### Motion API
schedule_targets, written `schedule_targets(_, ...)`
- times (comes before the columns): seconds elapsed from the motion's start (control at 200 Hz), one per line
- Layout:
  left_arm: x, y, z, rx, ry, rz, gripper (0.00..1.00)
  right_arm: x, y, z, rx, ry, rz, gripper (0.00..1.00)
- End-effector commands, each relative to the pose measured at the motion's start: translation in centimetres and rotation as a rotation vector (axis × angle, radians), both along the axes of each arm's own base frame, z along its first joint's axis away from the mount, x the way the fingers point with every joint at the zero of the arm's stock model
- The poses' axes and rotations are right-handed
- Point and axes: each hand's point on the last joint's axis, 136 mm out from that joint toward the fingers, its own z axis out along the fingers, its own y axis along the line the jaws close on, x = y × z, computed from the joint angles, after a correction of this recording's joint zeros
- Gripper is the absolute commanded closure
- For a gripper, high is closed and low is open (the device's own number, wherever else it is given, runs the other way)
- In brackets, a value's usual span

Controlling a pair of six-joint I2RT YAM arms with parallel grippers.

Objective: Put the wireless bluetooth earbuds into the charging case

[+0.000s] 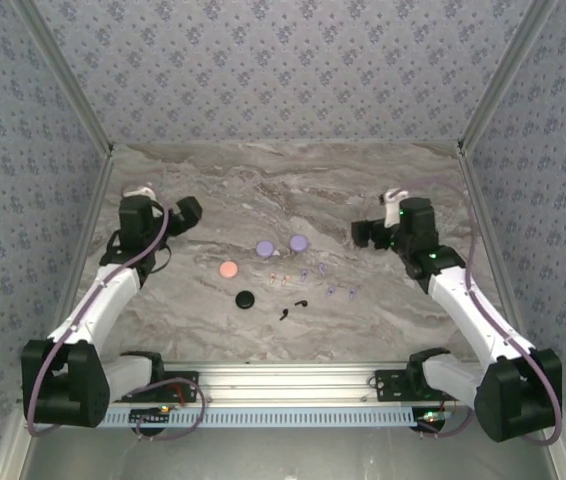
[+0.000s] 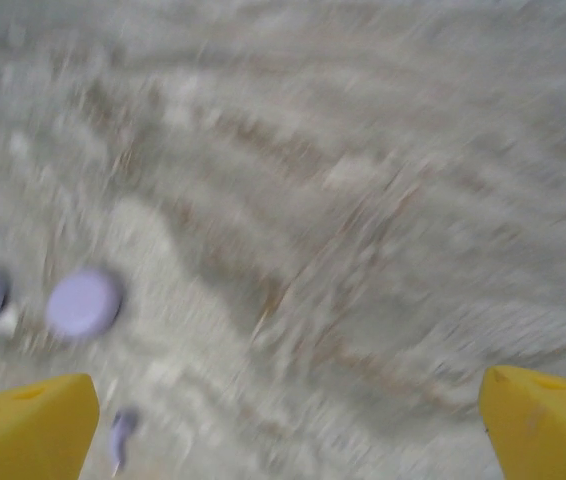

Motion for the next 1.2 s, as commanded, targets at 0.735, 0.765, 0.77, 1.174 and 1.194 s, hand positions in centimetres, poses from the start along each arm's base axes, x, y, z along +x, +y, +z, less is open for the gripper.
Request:
schedule_targets(0.735, -2.9, -2.6, -0.2, -0.170, 0.079, 0.015, 0.01, 3.1, 16.5, -11.0, -0.392, 0.415, 0.588, 0.14)
schedule_targets(0.765, -3.0, -2.5, -0.1, -0.168, 0.078, 0.017, 0.01, 3.1, 16.6, -11.4, -0.396, 0.426, 0.591, 0.15)
schedule_targets(0.77, -3.0, -2.5, -0.1, -0.167, 0.078, 0.016, 0.01, 3.2, 16.7, -11.4, -0.396, 0.427, 0.592, 0.15)
schedule_targets(1.174, -3.1, -2.3, -0.4, -0.157, 0.090, 0.025, 0.01, 3.8, 17.6, -14.8, -0.470, 0.465, 0.597, 0.22)
schedule_targets(1.194, -3.1, -2.3, -0.4, -0.158, 0.091, 0.026, 0.01, 3.8, 17.6, -14.8, -0.472, 0.463, 0.597, 0.22)
